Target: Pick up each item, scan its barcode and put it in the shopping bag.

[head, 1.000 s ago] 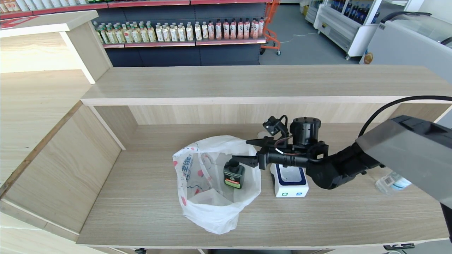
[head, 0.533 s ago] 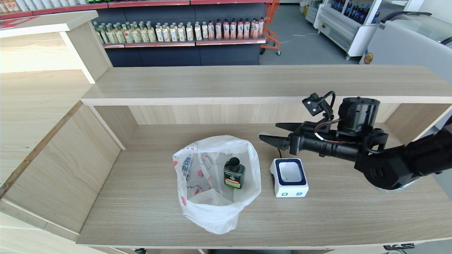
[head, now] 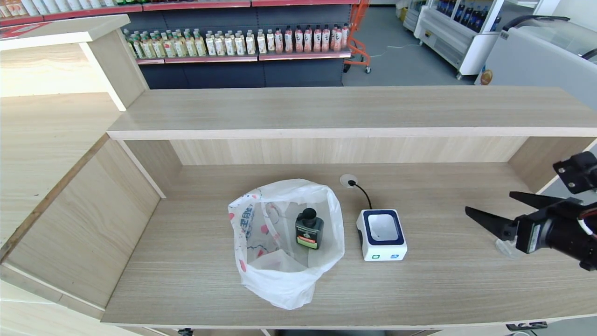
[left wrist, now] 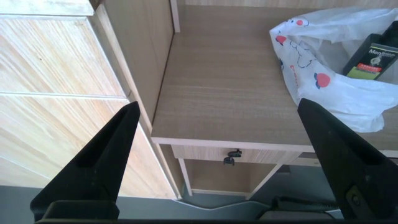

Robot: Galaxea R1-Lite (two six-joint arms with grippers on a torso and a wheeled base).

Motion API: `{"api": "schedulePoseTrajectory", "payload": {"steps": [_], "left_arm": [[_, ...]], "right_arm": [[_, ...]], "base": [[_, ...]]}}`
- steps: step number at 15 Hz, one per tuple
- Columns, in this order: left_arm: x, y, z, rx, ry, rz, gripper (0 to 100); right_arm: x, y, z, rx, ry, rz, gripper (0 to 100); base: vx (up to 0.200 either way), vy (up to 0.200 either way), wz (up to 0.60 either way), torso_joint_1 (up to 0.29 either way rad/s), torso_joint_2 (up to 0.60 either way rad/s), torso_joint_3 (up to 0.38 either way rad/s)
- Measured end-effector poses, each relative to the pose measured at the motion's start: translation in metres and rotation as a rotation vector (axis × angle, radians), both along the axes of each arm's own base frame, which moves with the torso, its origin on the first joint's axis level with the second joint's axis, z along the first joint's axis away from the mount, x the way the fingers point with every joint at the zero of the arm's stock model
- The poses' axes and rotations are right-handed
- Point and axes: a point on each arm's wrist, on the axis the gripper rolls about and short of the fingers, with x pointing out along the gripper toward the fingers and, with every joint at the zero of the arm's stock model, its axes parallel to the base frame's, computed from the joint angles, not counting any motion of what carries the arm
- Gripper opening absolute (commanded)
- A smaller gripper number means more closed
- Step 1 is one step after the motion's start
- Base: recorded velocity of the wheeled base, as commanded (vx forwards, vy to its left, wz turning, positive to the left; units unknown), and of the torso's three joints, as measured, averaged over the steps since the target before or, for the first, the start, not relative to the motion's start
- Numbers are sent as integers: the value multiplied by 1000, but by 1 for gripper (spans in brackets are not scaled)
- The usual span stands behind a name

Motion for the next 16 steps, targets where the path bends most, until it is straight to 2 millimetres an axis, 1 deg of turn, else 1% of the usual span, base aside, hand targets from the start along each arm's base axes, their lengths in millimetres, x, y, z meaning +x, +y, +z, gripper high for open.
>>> {"api": "schedulePoseTrajectory", "payload": {"steps": [1,3,4,6,7,9,13,16], "left_arm": [[0,0,0,0,0,0,100],[0,0,0,0,0,0,100],[0,0,0,0,0,0,100],[0,0,0,0,0,0,100],[0,0,0,0,0,0,100],[0,0,0,0,0,0,100],[0,0,0,3,1,0,100],[0,0,0,0,0,0,100]], "right_arm": [[-19,-12,-9,-19,15,-74,100],[-50,-25,-22,-43,29,-179,100],[-62,-27,-28,-48,29,-213,100],[-80,-27,-35,-53,18,-241,100],[-86,-26,-38,-58,12,-247,100],[-94,-26,-40,-61,-1,-267,100],[-102,-29,-44,-63,-1,-320,100],[-104,-29,-46,-62,3,-327,100]], "base": [[0,0,0,0,0,0],[0,0,0,0,0,0],[0,0,0,0,0,0],[0,0,0,0,0,0],[0,0,0,0,0,0],[-200,0,0,5,0,7],[-200,0,0,-1,0,1],[0,0,0,0,0,0]]}}
